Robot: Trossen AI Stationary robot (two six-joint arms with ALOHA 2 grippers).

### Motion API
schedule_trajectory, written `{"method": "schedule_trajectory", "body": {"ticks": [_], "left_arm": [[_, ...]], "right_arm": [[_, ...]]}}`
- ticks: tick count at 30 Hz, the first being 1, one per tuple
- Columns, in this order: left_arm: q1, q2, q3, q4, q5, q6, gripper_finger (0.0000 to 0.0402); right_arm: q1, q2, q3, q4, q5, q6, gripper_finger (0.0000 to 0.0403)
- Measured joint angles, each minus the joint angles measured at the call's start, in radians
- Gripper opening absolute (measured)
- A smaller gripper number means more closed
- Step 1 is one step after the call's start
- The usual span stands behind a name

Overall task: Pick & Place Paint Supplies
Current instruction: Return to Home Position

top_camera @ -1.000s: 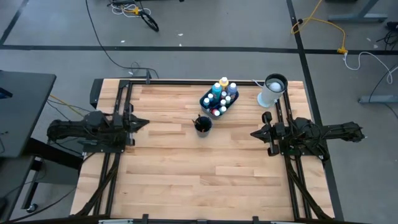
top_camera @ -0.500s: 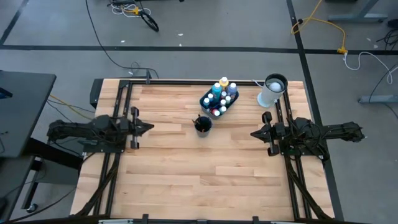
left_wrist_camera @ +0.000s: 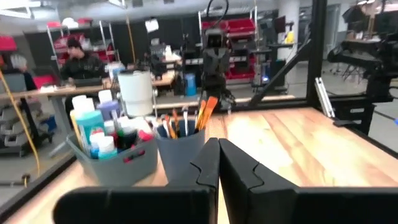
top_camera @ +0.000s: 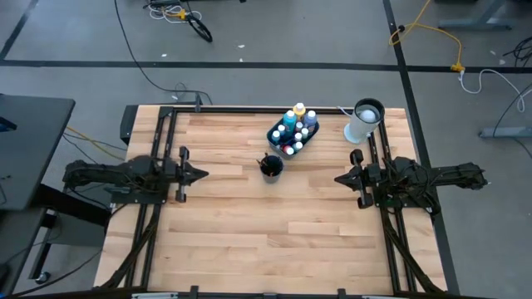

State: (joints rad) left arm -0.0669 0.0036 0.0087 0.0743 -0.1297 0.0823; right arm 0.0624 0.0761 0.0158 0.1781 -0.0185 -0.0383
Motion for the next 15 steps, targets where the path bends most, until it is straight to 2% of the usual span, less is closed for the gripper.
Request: {"method": "schedule_trajectory", "body": {"ticks": [15], "left_arm": [[0.000, 0.002, -0.001, -0.015, -0.016, -0.018, 0.0018]], "right_arm": [[0.000, 0.000, 0.000, -0.002, 0.003, 0.000, 0.0009]]}}
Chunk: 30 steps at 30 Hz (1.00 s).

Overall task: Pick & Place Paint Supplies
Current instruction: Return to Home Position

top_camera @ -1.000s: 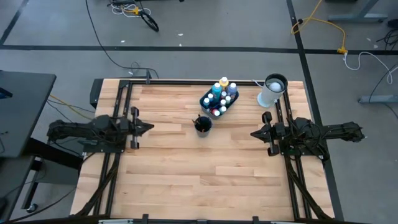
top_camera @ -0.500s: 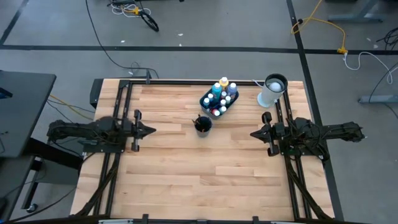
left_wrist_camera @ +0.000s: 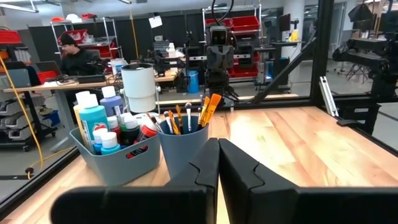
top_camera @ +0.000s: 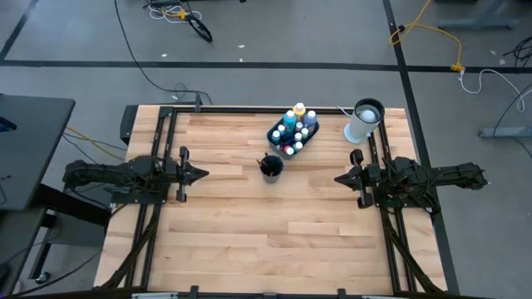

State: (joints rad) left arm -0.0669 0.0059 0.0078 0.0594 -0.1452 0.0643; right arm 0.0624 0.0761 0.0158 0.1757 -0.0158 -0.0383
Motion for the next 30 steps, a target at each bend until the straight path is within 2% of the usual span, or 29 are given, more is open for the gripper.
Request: {"method": "schedule_trajectory", "body": {"ticks": [9, 15, 30], "left_arm": [[0.000, 0.000, 0.000, 0.001, 0.000, 0.009, 0.0019], [0.000, 0.000, 0.000, 0.001, 0.000, 0.132, 0.0019], [0.000, 0.000, -0.001, 0.002, 0.000, 0.134, 0.0019]], "right_arm": [[0.000, 0.000, 0.000, -0.001, 0.000, -0.002, 0.0009], [0.000, 0.000, 0.000, -0.007, 0.000, -0.003, 0.0009], [0.000, 0.000, 0.000, -0.006, 0.000, -0.004, 0.0009]]}}
